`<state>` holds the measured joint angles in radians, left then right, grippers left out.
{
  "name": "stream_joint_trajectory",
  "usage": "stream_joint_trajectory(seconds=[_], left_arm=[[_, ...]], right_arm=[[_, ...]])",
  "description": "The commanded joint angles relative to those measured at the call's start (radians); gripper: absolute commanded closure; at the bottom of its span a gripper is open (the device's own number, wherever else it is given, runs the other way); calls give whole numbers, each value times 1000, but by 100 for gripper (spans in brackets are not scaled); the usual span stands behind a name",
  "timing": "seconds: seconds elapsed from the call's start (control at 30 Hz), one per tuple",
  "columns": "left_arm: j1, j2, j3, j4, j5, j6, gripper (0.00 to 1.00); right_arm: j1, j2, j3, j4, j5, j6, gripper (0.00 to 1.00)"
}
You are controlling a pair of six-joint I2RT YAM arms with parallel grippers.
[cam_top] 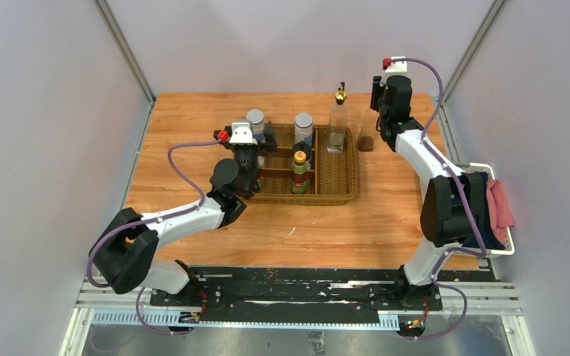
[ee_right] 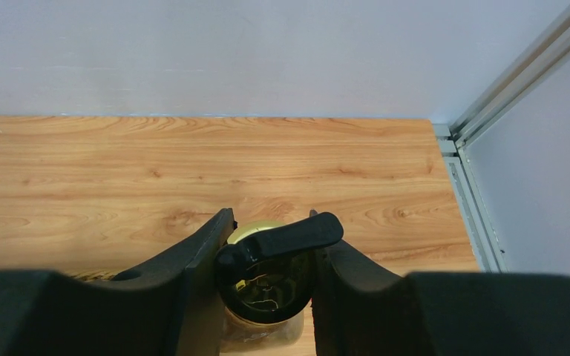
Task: Organize the condiment bottles
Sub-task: Pick up the bottle from the center of the board.
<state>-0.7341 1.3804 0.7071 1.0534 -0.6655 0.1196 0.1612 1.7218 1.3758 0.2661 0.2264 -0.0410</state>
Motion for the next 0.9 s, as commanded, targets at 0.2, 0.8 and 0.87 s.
stream_joint_trajectory(seconds=[0.2,0.8,0.87], left_arm=[[6,-4,7,32,-5,-9,2],[6,-86,-3,-72,4,-71,2],[6,-97,-8,-82,2,-76,2]], right_arm=[[-13,-71,67,4,-47,3,100],[90,-386,-27,-120,22,-39,100],[120,-428,-48,-136,38,-48,100]])
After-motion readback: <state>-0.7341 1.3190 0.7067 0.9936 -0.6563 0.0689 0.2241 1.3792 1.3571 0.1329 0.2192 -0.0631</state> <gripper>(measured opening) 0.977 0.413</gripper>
